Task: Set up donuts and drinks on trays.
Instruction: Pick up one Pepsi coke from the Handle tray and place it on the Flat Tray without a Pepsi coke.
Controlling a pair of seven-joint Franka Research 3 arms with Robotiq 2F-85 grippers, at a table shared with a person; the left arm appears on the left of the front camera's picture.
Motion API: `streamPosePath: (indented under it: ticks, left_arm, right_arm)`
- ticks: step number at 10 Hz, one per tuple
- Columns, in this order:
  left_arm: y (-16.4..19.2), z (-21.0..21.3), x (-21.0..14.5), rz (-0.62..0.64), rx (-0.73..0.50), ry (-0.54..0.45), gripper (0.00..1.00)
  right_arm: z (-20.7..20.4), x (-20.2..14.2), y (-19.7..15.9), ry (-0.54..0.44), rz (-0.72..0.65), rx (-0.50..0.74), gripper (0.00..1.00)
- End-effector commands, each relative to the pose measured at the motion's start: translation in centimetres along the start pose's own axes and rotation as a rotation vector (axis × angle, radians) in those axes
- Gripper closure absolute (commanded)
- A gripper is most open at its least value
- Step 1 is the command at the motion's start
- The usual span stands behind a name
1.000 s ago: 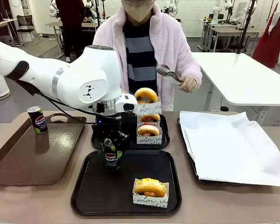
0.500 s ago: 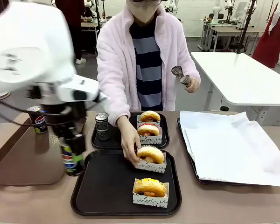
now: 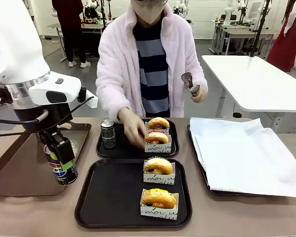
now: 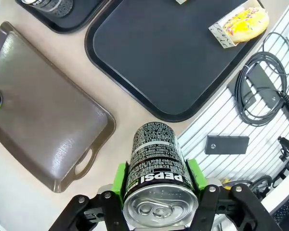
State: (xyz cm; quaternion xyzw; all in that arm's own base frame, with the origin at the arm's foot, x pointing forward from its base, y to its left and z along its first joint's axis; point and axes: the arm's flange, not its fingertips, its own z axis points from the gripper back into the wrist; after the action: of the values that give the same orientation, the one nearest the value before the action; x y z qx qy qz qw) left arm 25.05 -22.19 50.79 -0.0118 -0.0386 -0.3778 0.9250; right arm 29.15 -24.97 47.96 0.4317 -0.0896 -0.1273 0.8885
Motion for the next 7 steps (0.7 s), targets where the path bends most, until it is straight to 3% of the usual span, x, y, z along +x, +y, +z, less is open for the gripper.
streamPosePath:
  ticks: [1, 2, 4, 7]
  left_arm:
    - [-0.2, 0.5, -0.3, -0.003, 0.002, -0.001, 0.41]
    - [0.0, 0.0, 0.0, 0.000, 0.000, 0.000, 0.41]
    - [0.3, -2.7, 5.1, 0.057, -0.009, 0.002, 0.41]
    - [0.7, -7.2, 9.1, 0.101, -0.049, 0.003, 0.41]
  right_arm:
    - [0.0, -0.1, 0.1, 0.004, 0.001, 0.002, 0.00]
    - [0.0, -0.1, 0.1, 0.004, 0.001, 0.002, 0.00]
    - [0.0, -0.1, 0.1, 0.004, 0.001, 0.002, 0.00]
    - [0.0, -0.1, 0.1, 0.004, 0.001, 0.002, 0.00]
